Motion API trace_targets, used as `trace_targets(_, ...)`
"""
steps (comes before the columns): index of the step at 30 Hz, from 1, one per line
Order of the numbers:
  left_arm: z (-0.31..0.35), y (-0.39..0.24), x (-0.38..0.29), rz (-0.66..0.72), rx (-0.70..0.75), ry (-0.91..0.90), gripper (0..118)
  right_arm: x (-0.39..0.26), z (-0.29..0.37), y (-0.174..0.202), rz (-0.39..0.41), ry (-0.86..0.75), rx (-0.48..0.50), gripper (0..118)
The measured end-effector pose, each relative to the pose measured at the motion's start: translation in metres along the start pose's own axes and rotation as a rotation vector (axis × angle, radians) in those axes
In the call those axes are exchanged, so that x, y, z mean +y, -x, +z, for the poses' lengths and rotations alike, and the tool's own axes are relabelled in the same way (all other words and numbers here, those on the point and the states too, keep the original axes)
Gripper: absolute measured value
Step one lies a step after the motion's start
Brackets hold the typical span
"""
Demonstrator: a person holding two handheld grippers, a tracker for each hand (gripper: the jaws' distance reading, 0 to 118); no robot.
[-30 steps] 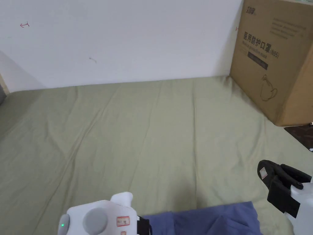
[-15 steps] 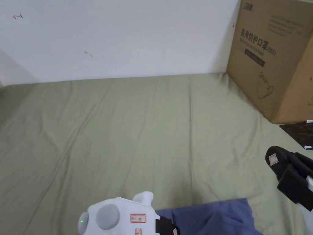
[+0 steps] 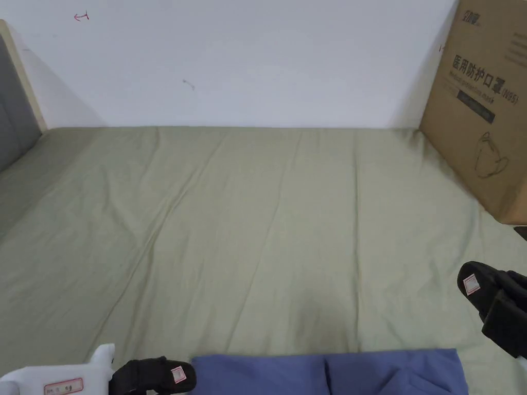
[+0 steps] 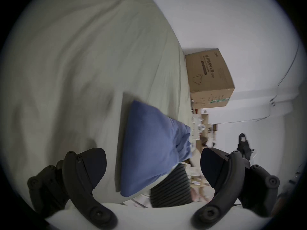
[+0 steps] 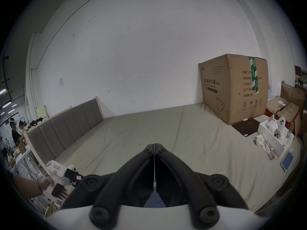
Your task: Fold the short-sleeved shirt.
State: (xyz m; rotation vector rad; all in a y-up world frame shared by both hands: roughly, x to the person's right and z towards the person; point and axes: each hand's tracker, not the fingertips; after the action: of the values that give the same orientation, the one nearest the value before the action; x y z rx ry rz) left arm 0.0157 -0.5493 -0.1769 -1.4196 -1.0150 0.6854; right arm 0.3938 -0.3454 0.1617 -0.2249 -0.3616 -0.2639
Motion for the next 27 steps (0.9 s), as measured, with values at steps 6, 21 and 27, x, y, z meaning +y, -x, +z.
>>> trace_targets(6,-0.063,0.059,0.007,0.17,-0.437,0.053,115,0.004,-0.003,0.014,0.059,0.062,0.004,0)
trace_targets(21,-0.082,0.009,0.008,0.007,0.041,0.088,9,0.006,-0.012,0.027,0.059,0.092,0.065,0)
trace_targets(27,0.007,-0.068,0.007,-0.273,0.355,-0.094,9,0.005,-0.011,0.018,0.027,0.066,0.116,0)
